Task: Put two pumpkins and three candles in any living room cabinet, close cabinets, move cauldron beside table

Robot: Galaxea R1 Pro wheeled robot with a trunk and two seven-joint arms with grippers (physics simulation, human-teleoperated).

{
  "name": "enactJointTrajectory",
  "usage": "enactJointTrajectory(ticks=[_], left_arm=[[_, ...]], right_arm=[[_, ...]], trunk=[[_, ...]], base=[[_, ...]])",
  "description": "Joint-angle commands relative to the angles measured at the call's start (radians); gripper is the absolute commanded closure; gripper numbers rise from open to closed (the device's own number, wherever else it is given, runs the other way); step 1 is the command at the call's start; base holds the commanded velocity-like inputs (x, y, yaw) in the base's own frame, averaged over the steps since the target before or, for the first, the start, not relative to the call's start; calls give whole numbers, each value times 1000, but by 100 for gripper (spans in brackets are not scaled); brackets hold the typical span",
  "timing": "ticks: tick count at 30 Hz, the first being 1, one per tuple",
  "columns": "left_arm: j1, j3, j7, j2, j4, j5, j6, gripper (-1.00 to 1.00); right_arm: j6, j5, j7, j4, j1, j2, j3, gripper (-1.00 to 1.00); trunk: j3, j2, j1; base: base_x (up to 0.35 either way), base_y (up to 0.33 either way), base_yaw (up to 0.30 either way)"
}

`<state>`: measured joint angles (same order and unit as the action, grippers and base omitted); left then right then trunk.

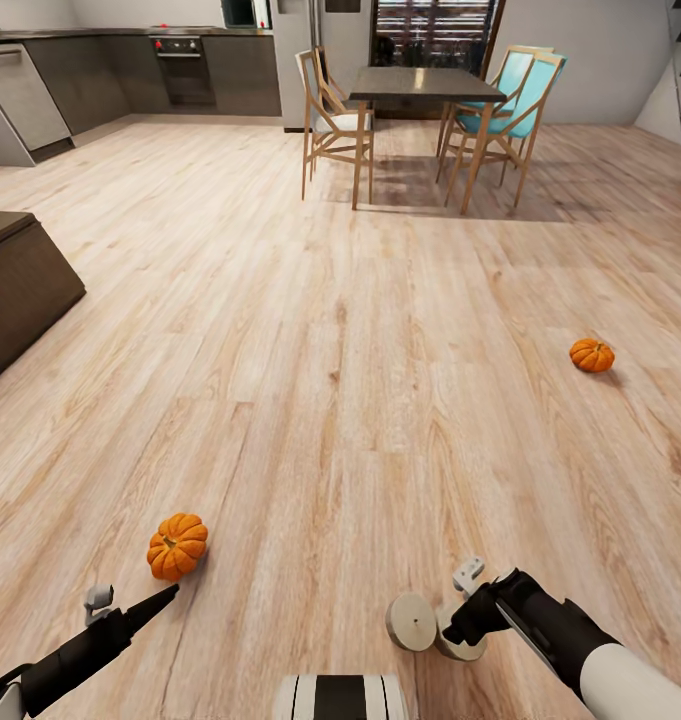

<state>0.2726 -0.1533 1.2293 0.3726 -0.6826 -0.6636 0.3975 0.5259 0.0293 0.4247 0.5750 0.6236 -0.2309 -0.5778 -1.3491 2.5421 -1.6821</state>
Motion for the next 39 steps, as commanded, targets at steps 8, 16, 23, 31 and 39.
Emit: enactJointTrajectory(ticks=[8,16,23,31,39], left_arm=[[0,0,2,0,0,-4,11,-100],[0,0,2,0,0,-4,11,-100],[0,0,2,0,0,-4,11,-100],[0,0,2,0,0,-4,11,-100],[0,0,2,0,0,-4,11,-100]], right_arm=[[5,3,0,1,1,-1,-7,-100],[5,3,0,-1,1,-1,-7,-100],[4,3,0,-2,1,-1,-8,-100],[3,3,0,-3,1,-1,-8,-100],[4,3,0,-3,1,-1,-7,-100]], trunk=[[-5,1,0],[-24,2,-2],[-32,2,-3],[-40,3,-4],[-40,3,-4]], base=[[0,0,0],[0,0,0],[0,0,0],[0,0,0],[0,0,0]])
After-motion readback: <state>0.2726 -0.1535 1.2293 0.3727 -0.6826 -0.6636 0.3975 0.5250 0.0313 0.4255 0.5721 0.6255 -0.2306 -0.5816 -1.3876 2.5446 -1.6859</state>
